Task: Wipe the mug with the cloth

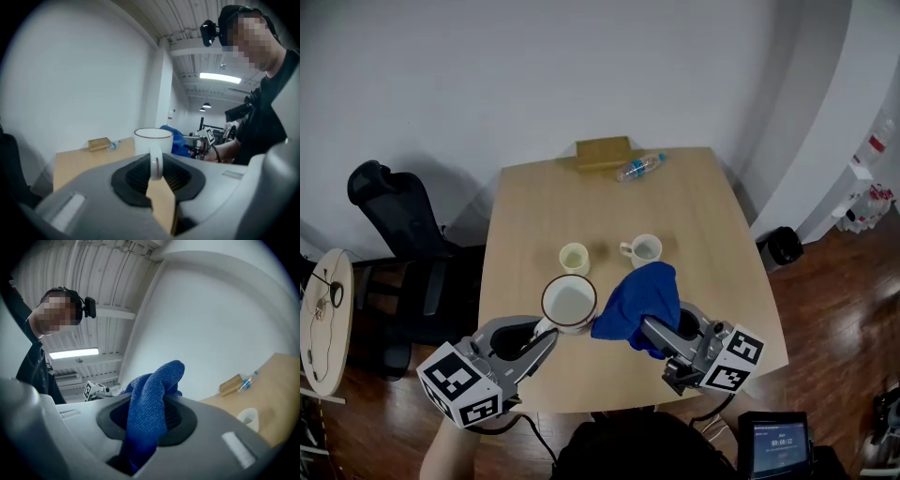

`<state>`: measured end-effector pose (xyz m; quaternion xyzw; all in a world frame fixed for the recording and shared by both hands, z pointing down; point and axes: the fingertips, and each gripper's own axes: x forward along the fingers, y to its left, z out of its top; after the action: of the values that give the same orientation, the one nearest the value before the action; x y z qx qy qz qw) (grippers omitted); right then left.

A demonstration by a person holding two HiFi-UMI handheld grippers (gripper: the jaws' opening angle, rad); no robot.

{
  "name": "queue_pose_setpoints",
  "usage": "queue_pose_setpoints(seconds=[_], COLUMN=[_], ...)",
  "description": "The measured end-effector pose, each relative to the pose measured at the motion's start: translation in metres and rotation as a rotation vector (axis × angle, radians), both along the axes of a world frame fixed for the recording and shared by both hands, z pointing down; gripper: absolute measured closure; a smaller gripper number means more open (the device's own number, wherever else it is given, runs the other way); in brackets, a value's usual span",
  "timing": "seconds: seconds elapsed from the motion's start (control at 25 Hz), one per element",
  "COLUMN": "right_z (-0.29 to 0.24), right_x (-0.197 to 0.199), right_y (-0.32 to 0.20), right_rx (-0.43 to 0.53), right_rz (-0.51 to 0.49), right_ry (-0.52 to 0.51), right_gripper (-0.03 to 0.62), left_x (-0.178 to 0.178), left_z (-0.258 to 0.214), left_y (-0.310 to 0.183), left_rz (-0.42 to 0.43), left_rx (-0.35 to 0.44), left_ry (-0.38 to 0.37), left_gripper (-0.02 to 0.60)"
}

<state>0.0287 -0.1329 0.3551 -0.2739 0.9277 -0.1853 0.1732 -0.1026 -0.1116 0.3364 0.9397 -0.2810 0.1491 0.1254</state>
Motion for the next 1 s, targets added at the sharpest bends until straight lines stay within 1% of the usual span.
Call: queue_pose_setpoints(seconds=[0.08, 0.24, 0.32, 0.4, 0.48, 0.6, 0.76, 0.88, 1.0], right_z=[0.007, 0.026, 0.042, 0.055, 0.068, 0.088, 0.122, 0.173, 0.234], right_x=[0.019, 0.052, 0.059, 0.062, 0.070, 0.083, 0.096, 0.107, 0.110], right_y=[-0.003, -0.012, -0.018, -0.017, -0.007, 0.006, 0.009, 0.020, 0.034], right_rx=[-0.017, -0.032, -0.052, -0.090, -0.132, -0.164, -0.180, -0.239, -0.332], right_rz=[0.064, 0.196, 0.247, 0.276, 0.295, 0.325, 0.399, 0.427, 0.420], right_ry=[0.028, 0.108, 0.161, 0.202, 0.240, 0.310, 0.451, 0.570, 0.693], right_gripper=[0.490, 0.490, 0.488, 0.488, 0.488, 0.488, 0.487, 0.487, 0.485], left_x=[0.003, 0.009, 0.004, -0.001, -0.001, 0.001, -0.010, -0.012, -0.015], left_z=[0.017, 0.057, 0.081, 0.101, 0.124, 0.156, 0.193, 0.228, 0.263], left_y=[0.002, -0.010, -0.016, -0.013, -0.003, 0.012, 0.020, 0.031, 0.040], left_rz=[-0.059, -0.234, -0.325, -0.396, -0.425, -0.462, -0.566, -0.629, -0.648], left_rx=[-0.010, 0.061, 0.080, 0.070, 0.056, 0.016, -0.023, -0.048, -0.071], left_ry=[0.007, -0.049, -0.059, -0.062, -0.081, -0.138, -0.197, -0.226, -0.267], left_gripper=[0.520, 0.520, 0.518, 0.518, 0.518, 0.518, 0.518, 0.518, 0.518])
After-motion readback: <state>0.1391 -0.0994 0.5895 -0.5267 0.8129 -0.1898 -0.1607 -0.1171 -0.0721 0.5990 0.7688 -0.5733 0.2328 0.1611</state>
